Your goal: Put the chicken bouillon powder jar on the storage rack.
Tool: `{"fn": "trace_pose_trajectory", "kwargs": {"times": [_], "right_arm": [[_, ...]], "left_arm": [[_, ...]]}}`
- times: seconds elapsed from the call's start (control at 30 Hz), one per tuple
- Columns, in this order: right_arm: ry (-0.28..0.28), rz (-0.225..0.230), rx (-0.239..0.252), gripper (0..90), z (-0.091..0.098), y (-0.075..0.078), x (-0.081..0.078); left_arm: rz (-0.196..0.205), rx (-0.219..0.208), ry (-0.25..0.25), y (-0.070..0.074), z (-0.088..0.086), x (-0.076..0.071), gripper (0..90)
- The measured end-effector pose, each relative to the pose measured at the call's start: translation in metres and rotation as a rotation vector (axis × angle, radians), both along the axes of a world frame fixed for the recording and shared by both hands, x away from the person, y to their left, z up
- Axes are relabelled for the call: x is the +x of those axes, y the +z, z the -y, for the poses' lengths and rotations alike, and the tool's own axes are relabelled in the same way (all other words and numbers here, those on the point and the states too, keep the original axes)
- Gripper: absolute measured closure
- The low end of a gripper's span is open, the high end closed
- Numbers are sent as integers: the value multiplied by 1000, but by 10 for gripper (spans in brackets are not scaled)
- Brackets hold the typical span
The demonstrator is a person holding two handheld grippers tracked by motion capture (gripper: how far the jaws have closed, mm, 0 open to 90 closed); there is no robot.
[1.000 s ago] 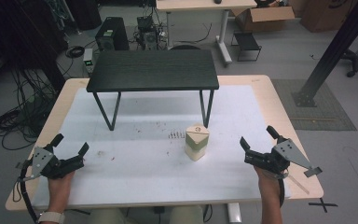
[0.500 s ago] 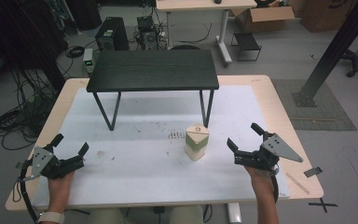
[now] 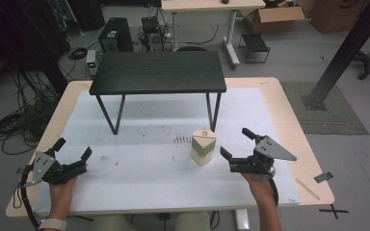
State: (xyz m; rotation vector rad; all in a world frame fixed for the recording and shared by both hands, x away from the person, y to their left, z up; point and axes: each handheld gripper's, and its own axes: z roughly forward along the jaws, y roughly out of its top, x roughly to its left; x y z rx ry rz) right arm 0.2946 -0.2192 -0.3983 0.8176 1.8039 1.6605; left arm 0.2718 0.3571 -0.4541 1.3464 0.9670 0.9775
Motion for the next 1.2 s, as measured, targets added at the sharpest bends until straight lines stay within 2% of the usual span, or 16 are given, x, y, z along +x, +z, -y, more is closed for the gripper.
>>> {"fn": "trace_pose_trajectory", "kwargs": {"times": [0.13, 0.27, 0.53, 1.2], "right_arm": [[20, -23, -13, 0, -12, -4, 0], [14, -34, -21, 0, -19, -7, -1], [4, -85, -43, 0, -35, -24, 0], [14, -146, -81, 0, -59, -37, 11]], "left_arm": [[2, 0, 0, 0, 0, 0, 2], [3, -1, 0, 0, 0, 0, 2], [5, -3, -1, 0, 0, 0, 2], [8, -6, -1, 0, -1, -1, 2]]}}
